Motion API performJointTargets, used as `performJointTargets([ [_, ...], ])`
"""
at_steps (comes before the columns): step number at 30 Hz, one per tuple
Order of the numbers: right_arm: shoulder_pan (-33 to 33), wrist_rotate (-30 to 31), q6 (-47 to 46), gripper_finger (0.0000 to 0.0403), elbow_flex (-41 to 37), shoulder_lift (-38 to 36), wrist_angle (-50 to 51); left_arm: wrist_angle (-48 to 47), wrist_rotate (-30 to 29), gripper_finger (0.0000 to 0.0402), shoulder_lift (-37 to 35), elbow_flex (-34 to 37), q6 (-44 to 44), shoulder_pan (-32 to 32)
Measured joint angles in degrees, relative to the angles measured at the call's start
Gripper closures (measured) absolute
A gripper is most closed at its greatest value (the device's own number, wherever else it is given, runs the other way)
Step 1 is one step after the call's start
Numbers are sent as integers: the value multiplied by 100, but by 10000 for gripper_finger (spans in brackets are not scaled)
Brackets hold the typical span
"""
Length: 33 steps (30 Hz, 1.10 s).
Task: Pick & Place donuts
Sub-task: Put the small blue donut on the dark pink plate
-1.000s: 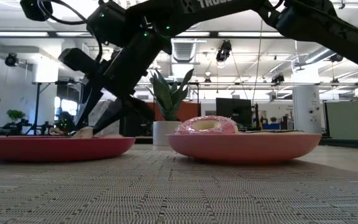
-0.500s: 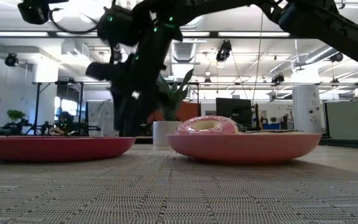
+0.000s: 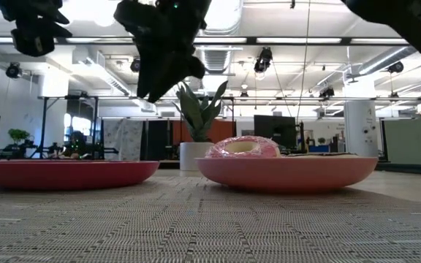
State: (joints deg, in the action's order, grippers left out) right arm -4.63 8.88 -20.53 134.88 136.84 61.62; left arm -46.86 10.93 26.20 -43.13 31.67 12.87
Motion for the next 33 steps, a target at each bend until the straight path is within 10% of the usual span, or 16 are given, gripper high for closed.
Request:
performJointTargets([
  [10,-1097,326,-907,278,-10,-85,1139,1792,57,326,112,1084,885,-1292],
  [24,-2296,1459,-1982,280,-17,-306,2467,2646,-2955,358,1487,1419,2828,-4845],
  [33,-2757,1983,-2937,282,-21,-339,2848,2883,-3182,349,3051,753,2665,-5615],
])
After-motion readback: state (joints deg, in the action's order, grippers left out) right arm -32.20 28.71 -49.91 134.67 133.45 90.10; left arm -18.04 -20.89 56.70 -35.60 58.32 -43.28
